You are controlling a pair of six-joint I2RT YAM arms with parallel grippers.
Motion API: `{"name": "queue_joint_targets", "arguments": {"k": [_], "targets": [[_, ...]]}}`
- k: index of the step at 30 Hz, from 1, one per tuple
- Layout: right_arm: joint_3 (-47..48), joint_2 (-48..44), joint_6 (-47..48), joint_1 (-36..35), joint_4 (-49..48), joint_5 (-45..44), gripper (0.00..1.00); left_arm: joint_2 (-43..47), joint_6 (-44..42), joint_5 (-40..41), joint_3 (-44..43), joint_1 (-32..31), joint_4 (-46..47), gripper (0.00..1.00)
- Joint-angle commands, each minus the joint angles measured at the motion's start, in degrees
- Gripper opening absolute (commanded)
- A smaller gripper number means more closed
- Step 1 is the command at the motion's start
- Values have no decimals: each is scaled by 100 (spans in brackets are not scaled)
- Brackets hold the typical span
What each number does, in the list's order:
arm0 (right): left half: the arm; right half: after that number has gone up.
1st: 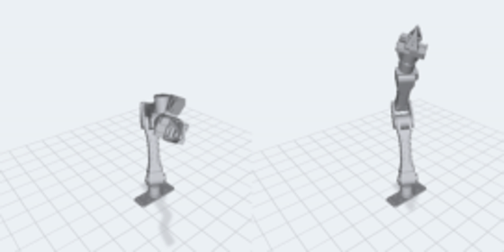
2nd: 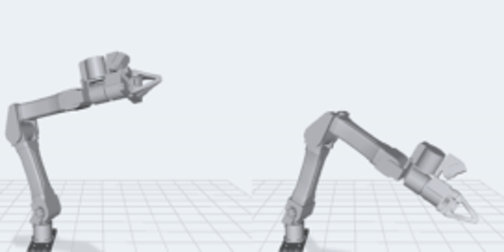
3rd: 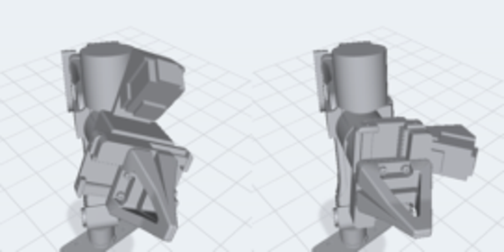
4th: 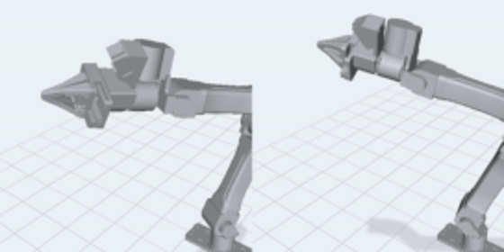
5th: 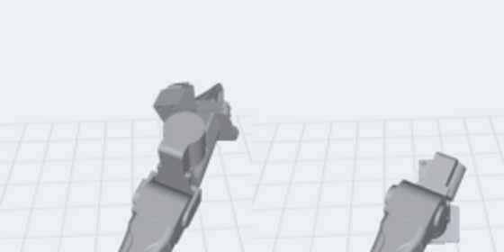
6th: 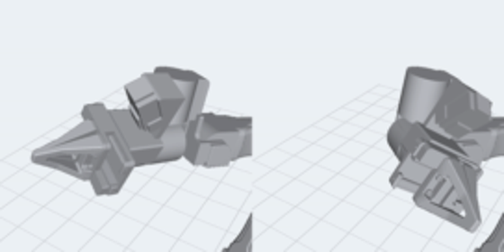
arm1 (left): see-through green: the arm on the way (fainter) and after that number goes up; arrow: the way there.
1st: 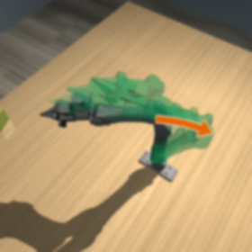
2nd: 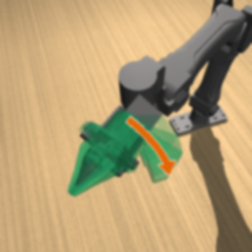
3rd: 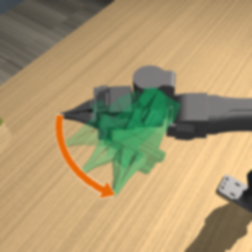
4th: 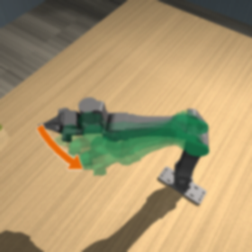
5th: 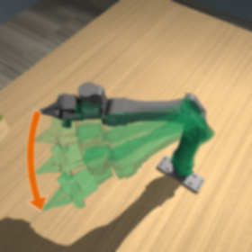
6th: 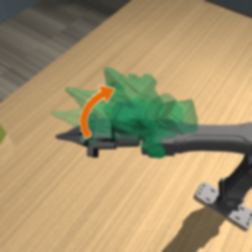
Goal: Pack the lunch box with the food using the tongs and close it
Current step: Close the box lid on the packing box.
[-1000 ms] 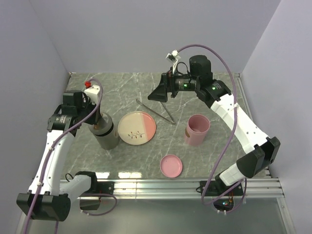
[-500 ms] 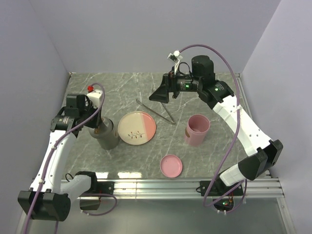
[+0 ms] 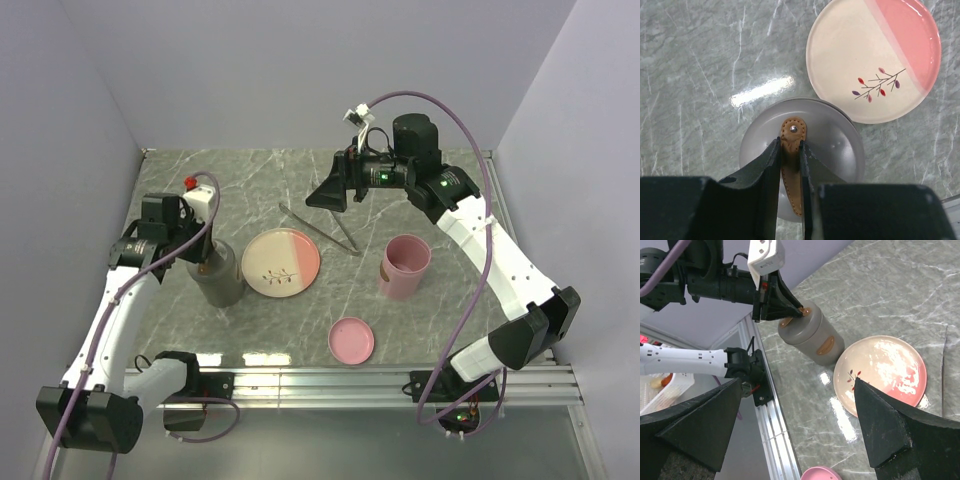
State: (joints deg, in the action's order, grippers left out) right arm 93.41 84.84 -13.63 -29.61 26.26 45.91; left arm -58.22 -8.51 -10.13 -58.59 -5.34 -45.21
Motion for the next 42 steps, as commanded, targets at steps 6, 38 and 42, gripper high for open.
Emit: {"name": "queue_joint_targets", "arguments": {"k": [6,38,42], "targets": [[55,-161,-8,34,-130,84,100,-5,34,73,164,-90,179,0],[152,-29,18,25,-25,41,100,-129,-731,-200,155,-257,-497,36],[152,-11,18,25,-7,49,100,-146,-722,-261,-20,-257,-541,43]]}}
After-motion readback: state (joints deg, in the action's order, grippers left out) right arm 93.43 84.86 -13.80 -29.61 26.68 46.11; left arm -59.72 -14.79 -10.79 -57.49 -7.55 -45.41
